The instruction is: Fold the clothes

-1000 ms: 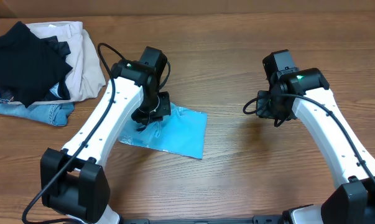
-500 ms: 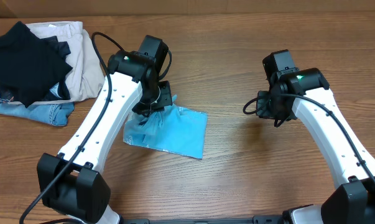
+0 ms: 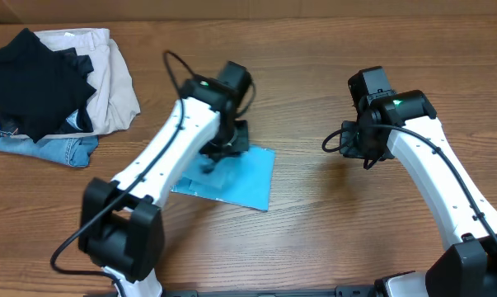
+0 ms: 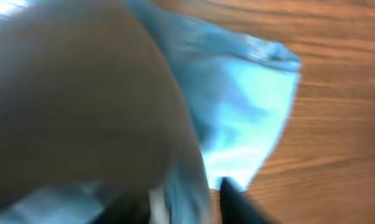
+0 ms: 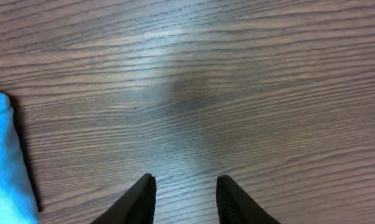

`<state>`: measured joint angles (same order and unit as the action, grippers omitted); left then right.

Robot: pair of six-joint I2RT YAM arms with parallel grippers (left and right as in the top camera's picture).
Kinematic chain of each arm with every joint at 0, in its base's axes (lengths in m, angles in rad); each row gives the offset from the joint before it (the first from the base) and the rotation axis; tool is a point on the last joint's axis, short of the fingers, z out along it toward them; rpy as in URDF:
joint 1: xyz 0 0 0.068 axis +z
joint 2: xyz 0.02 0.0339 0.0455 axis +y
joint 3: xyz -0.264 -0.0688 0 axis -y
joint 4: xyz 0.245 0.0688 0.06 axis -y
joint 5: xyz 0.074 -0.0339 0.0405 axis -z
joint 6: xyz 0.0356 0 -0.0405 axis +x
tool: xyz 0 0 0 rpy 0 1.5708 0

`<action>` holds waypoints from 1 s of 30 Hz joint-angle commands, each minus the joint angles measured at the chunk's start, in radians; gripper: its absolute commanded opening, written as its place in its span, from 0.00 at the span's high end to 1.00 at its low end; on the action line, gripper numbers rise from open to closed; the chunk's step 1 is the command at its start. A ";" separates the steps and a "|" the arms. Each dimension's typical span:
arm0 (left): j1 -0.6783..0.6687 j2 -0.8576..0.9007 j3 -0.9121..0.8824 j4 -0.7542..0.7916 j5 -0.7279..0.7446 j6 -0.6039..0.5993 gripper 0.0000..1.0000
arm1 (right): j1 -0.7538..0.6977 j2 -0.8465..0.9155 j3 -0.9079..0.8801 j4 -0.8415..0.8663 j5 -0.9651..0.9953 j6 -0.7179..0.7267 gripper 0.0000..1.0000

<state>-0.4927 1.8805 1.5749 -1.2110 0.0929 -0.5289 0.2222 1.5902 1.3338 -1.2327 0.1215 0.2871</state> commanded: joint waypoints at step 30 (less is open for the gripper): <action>0.455 0.038 0.149 -0.099 -0.119 0.162 0.43 | 0.263 0.152 0.007 0.265 -0.546 -0.113 0.59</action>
<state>-0.0620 1.9175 1.7081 -1.3056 -0.0174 -0.3912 0.4492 1.6680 1.3342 -1.0008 -0.3931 0.1352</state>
